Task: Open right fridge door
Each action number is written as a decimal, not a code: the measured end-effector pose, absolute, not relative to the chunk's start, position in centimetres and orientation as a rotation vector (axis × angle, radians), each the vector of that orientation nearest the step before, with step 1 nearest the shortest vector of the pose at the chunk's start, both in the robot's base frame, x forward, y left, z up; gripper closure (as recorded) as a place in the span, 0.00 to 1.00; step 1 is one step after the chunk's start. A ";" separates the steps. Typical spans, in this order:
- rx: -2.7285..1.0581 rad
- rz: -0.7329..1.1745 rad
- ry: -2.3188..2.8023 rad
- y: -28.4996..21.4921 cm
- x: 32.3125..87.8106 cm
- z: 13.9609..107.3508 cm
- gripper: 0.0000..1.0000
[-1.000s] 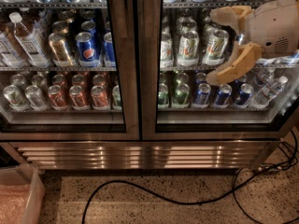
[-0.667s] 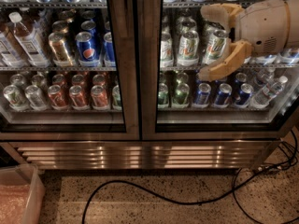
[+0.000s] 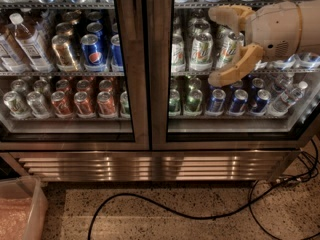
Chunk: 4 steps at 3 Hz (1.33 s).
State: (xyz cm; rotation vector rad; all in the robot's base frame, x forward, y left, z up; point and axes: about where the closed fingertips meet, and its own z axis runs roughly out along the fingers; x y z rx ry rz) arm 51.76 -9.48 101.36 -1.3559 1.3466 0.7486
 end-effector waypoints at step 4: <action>-1.351 0.784 1.148 -4.0 57.6 102.2 0.00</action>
Offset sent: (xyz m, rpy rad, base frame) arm 0.0631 0.0542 0.0010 0.1285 -0.1077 0.0824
